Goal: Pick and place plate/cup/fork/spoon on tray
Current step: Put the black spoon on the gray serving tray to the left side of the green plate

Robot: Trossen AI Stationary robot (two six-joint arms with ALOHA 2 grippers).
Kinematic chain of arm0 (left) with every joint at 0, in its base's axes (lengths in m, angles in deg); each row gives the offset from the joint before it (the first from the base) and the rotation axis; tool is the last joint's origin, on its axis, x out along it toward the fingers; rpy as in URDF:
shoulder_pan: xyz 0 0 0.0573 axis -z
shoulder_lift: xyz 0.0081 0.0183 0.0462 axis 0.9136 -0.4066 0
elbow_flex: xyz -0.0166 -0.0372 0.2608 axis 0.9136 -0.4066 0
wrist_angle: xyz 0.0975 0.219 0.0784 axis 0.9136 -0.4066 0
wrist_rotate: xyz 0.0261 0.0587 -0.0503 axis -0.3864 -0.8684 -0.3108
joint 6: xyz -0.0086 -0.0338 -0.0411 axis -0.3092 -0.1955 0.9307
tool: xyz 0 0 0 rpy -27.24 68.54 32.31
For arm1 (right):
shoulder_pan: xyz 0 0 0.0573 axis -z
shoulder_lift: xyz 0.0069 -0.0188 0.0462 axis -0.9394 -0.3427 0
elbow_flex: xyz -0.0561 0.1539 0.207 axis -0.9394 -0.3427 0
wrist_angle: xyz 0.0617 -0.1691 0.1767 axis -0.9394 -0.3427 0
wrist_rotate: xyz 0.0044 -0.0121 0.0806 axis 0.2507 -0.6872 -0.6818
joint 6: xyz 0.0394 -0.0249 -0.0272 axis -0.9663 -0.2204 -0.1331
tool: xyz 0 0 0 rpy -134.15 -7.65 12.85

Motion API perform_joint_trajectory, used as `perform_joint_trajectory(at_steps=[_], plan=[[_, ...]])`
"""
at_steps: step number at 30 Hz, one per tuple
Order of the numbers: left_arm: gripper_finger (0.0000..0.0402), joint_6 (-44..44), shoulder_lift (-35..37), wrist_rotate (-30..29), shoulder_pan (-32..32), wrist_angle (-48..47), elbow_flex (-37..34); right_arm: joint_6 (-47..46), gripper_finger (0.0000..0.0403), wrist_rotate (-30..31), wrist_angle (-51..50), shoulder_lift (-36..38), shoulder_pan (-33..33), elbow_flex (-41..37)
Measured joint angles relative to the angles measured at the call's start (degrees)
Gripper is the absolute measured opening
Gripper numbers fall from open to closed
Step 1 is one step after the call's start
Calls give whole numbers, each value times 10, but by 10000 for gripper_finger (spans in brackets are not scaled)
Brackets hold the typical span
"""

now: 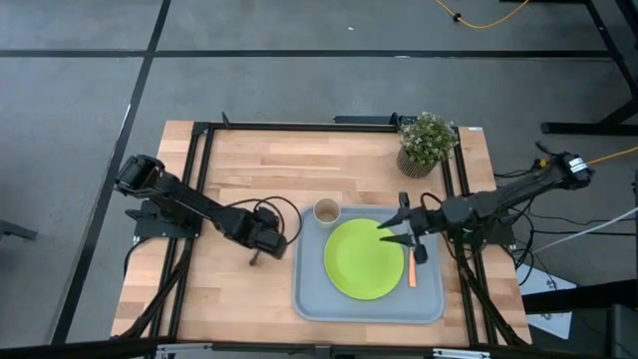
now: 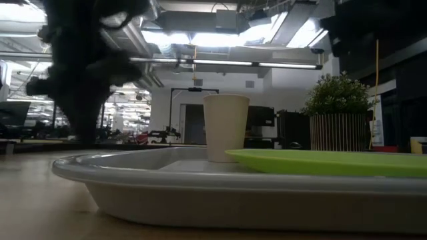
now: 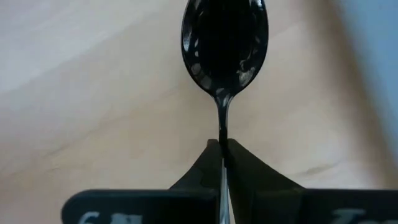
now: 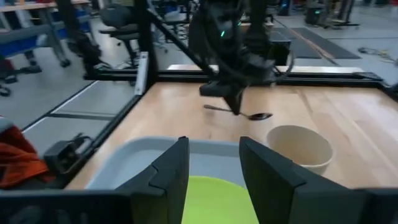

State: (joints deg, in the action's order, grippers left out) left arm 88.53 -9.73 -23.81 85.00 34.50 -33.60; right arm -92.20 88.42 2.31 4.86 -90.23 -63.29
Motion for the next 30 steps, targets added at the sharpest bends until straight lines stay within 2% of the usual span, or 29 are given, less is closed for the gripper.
perform_joint_trajectory(at_steps=[10, 18, 26, 30], plan=[[1, 98, -19, -34, 26, -1, 125, -27, 146, 0, -74, 65, -107, 0], [1, 120, -133, -34, 33, 2, 235, -27, 146, 4, -81, 68, -157, 0], [4, 142, -256, -15, 25, 4, 337, -27, 146, 5, -83, 68, -172, 0], [4, 175, -295, -2, 25, 2, 363, -27, 146, 5, -85, 68, -172, 0]])
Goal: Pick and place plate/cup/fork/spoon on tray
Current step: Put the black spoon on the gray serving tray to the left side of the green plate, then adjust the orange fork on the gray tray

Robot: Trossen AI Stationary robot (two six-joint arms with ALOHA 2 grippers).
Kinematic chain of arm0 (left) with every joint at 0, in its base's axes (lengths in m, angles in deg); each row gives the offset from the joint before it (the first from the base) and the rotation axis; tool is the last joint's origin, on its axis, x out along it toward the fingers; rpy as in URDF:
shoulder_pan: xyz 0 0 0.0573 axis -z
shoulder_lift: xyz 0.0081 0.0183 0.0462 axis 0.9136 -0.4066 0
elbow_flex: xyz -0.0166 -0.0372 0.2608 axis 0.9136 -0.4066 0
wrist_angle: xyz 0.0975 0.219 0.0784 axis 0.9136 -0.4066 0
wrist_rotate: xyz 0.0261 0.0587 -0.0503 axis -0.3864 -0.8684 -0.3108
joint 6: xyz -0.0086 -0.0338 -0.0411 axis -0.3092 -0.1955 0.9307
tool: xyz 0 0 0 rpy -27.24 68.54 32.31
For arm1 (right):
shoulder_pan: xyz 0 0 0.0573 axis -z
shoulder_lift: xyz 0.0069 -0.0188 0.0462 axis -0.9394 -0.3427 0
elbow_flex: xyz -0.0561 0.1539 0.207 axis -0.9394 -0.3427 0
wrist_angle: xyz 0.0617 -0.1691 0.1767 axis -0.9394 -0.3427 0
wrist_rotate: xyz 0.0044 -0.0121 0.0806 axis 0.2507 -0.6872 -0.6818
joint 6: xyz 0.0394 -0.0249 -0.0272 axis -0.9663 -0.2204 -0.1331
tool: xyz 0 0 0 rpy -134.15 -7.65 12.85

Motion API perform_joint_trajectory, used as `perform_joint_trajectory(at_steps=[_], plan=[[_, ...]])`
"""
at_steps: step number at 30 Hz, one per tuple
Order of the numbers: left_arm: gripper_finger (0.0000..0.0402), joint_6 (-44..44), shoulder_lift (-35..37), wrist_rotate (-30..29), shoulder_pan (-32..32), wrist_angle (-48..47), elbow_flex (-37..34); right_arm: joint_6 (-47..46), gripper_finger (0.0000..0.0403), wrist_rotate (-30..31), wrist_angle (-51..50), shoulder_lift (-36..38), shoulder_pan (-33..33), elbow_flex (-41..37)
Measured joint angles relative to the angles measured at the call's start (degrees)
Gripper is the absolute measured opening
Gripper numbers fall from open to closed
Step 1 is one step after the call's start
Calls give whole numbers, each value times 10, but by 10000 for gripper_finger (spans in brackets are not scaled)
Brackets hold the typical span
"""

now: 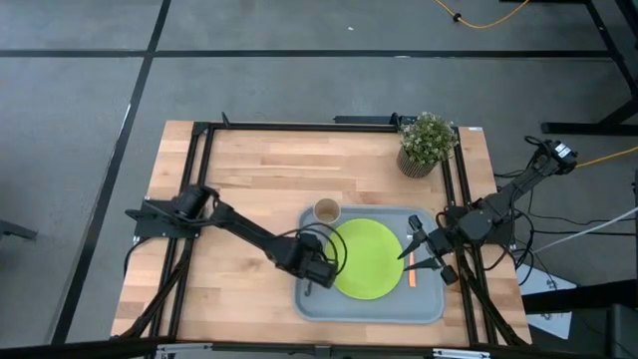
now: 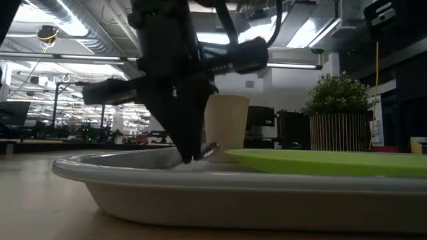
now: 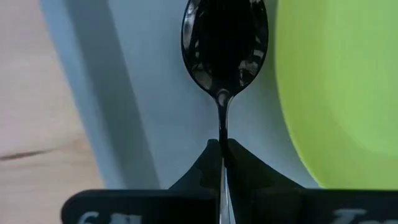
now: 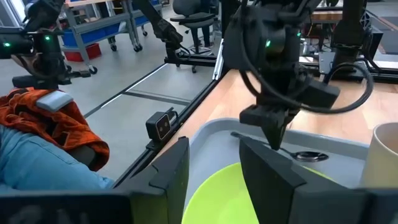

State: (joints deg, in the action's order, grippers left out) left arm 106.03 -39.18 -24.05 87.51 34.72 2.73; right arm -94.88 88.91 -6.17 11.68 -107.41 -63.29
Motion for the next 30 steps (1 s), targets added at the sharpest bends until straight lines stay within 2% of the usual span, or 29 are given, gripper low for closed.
perform_joint_trajectory(at_steps=[9, 30], plan=[[18, 19, -10, -6, -7, -4, 3, 0, 146, 0, -30, 0, 0, 0], [59, -15, 4, -17, -23, -17, 3, -2, 146, 0, -49, 0, 0, 0]])
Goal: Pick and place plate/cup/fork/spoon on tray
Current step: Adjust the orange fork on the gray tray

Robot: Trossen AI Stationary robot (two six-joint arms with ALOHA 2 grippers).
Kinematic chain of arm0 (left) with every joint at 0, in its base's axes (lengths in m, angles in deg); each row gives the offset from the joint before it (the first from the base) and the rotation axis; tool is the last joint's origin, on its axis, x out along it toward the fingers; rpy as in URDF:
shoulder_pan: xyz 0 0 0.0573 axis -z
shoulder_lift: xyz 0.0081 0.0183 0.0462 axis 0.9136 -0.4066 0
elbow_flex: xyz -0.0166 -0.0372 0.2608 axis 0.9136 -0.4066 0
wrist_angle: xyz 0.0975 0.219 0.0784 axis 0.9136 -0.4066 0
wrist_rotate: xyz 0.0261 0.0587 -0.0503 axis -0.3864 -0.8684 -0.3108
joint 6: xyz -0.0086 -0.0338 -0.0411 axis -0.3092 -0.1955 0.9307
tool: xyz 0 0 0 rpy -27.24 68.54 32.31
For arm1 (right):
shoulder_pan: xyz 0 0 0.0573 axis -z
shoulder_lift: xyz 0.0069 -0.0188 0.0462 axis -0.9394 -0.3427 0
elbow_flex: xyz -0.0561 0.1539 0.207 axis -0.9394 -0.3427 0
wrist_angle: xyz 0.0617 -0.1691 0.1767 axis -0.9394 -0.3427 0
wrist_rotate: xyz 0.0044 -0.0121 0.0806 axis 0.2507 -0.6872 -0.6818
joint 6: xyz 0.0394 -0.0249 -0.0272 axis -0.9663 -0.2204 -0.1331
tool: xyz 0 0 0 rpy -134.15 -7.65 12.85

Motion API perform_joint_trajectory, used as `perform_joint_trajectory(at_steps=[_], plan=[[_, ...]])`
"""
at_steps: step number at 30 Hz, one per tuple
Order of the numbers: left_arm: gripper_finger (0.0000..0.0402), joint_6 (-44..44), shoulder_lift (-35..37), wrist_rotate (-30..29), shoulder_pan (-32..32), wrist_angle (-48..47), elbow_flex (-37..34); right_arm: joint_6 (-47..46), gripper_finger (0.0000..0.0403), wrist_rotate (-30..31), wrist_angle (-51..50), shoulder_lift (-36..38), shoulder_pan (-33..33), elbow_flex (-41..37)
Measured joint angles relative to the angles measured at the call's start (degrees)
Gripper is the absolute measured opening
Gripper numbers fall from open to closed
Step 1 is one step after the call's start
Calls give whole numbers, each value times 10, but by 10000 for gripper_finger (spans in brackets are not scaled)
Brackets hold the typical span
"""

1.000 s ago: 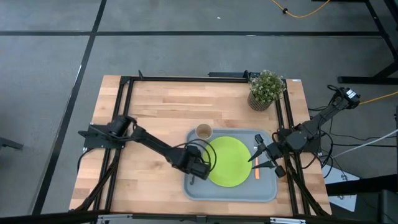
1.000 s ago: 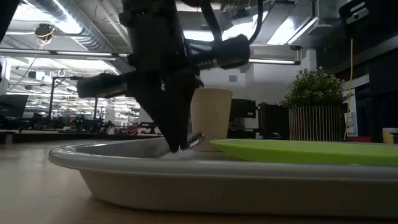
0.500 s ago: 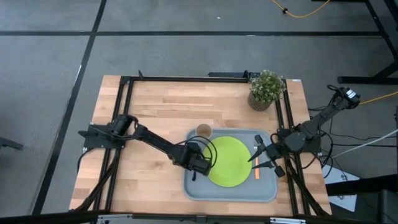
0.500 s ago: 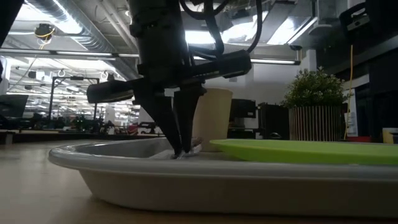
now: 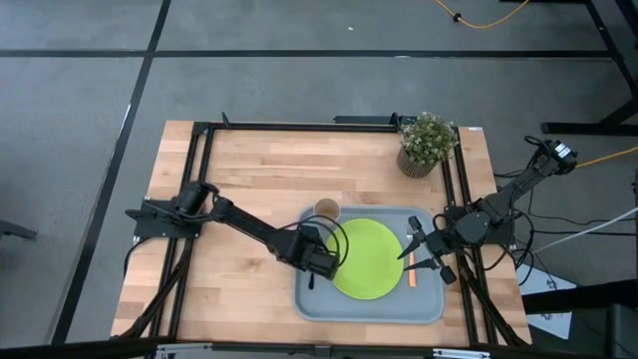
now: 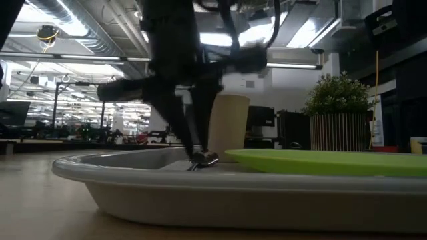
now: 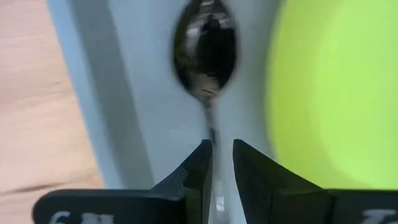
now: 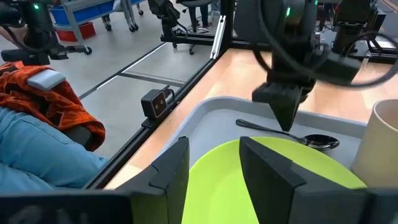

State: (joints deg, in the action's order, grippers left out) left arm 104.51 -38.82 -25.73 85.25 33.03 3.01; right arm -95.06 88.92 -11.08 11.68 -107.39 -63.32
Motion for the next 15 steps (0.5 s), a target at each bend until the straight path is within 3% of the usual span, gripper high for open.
perform_joint_trajectory(at_steps=[7, 15], plan=[[57, -67, 52, -14, 0, -2, 1, 0, 146, 0, -6, 0, 0, 0], [54, -336, 156, -98, -1, -16, 0, -77, 146, -1, -43, 0, 0, 0]])
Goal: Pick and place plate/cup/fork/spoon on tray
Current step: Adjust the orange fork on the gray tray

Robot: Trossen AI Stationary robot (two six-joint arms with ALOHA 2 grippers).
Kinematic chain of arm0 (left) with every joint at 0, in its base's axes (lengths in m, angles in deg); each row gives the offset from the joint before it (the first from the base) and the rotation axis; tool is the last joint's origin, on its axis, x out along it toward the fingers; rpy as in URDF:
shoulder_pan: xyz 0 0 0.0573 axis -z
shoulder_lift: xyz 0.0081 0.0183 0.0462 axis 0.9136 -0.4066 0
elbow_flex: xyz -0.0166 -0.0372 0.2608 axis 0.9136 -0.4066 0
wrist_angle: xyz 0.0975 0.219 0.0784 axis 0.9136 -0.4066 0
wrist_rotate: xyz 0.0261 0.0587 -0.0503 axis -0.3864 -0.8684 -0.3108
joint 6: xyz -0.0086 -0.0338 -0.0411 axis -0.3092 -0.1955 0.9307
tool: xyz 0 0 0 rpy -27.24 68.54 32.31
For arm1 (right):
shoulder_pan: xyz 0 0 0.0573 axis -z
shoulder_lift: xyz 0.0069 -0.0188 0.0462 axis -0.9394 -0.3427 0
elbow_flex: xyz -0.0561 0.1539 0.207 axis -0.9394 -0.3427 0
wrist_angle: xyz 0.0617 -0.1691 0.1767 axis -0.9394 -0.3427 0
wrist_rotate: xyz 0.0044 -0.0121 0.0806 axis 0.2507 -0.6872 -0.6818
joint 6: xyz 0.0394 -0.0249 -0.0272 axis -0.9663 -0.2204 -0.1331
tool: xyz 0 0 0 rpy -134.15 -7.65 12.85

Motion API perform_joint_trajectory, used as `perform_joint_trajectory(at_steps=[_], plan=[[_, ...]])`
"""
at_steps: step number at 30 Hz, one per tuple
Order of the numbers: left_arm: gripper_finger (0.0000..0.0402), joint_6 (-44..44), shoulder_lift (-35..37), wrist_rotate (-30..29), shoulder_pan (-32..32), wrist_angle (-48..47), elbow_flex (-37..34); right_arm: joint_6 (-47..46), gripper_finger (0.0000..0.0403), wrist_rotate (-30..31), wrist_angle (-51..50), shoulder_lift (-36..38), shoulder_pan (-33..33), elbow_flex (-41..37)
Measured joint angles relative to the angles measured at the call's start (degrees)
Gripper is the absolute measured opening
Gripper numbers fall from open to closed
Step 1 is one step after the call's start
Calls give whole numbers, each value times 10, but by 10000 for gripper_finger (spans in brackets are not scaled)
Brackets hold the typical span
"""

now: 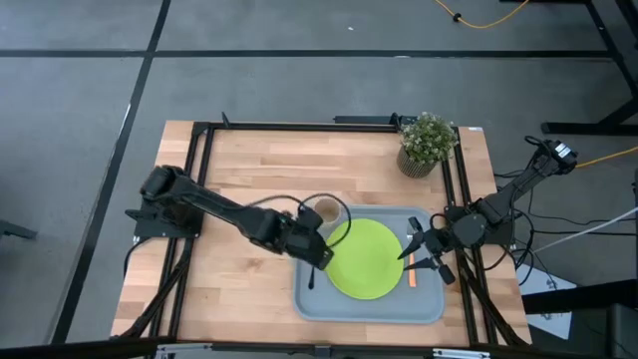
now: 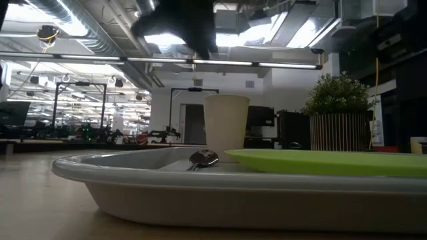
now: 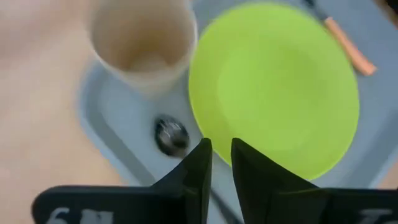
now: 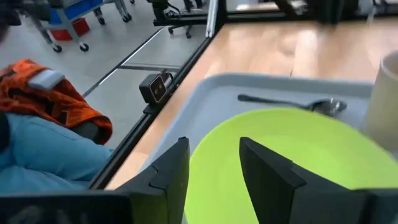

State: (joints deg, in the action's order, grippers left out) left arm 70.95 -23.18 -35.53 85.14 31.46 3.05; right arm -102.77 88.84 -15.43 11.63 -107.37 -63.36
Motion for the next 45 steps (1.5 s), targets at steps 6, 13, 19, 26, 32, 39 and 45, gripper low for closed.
perform_joint_trajectory(at_steps=[6, 13, 19, 26, 32, 39, 45], plan=[[54, -225, 81, -69, -3, -31, 0, -77, 146, 0, -2, -1, 0, 0], [54, -295, 161, -114, -44, -206, 0, -122, 146, 1, 71, -9, 0, 0], [54, -247, 195, -149, -53, -299, -43, -25, 146, 1, 150, -15, 0, 1], [54, -124, 308, -156, -52, -238, -262, -9, 146, 1, 144, -17, 0, 0], [54, -46, 454, -190, 4, 4, -481, -11, 146, 1, 139, -17, 0, 0], [54, -112, 615, -248, 47, 211, -667, -9, 146, 1, 138, -19, 0, 0], [54, -342, 724, -202, 47, 392, -761, -10, 146, 1, 138, -19, 0, 0]])
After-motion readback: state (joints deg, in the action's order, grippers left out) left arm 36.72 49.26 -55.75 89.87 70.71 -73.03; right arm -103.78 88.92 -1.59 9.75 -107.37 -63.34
